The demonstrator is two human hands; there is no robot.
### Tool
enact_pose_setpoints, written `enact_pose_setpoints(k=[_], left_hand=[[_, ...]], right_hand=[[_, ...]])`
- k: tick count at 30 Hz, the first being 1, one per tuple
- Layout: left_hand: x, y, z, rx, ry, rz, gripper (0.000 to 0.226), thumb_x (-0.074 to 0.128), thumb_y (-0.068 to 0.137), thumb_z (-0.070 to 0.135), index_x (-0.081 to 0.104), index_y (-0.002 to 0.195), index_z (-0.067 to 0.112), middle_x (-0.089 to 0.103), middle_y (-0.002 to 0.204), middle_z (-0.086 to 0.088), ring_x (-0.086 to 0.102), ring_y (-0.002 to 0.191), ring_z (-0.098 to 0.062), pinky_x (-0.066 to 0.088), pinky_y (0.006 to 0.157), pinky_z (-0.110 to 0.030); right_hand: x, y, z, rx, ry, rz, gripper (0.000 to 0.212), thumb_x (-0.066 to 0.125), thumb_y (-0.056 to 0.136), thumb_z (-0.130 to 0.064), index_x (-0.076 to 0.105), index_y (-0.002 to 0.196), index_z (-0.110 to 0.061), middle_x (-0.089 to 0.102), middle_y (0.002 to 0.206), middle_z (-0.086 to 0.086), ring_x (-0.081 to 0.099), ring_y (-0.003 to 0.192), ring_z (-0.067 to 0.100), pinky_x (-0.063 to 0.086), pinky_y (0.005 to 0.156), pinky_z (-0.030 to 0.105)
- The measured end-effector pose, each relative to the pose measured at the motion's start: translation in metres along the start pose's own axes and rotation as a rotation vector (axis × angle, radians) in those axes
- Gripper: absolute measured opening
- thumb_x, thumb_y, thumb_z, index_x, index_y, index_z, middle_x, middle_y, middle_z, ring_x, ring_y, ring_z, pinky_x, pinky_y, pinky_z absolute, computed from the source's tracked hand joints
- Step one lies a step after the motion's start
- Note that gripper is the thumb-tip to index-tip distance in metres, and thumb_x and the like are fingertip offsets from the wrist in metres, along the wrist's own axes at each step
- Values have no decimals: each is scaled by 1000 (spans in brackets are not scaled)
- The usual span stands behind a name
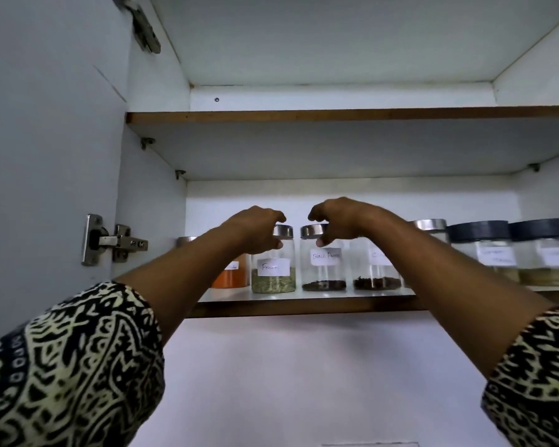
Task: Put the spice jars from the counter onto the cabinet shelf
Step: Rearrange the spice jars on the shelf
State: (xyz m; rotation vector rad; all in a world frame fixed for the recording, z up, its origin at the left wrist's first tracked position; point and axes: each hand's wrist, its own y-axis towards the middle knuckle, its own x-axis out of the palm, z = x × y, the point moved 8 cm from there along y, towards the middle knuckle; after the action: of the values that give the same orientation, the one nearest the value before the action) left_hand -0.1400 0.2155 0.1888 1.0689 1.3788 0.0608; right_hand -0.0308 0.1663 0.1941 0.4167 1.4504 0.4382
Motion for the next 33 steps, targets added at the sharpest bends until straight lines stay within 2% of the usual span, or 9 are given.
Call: enact_pose_setpoints(k=[12,22,33], left_hand=[[30,35,-22,-41,4,-8,53,70,83,25,52,132,15,59,128,-8,54,115,-27,42,87,-32],[64,72,-49,-32,105,-84,53,69,84,24,51,133,14,59,127,-10,55,113,-27,44,89,-33],[80,93,-57,-41,149,-77,56,70,83,23,49,134,15,57,130,-10,52,119,-27,42,91,-33]], right_hand=[[35,50,7,-35,9,118,61,75,77,-16,49,132,-16,56,129,10,51,118,27,42,90,32],[57,99,2,-55,-67,101,61,78,74,-21,53,129,-16,59,129,4,50,121,24,40,90,30],[71,123,7,-62,-117,55,62,77,75,-22,50,130,-14,56,129,7,49,121,25,39,92,30]])
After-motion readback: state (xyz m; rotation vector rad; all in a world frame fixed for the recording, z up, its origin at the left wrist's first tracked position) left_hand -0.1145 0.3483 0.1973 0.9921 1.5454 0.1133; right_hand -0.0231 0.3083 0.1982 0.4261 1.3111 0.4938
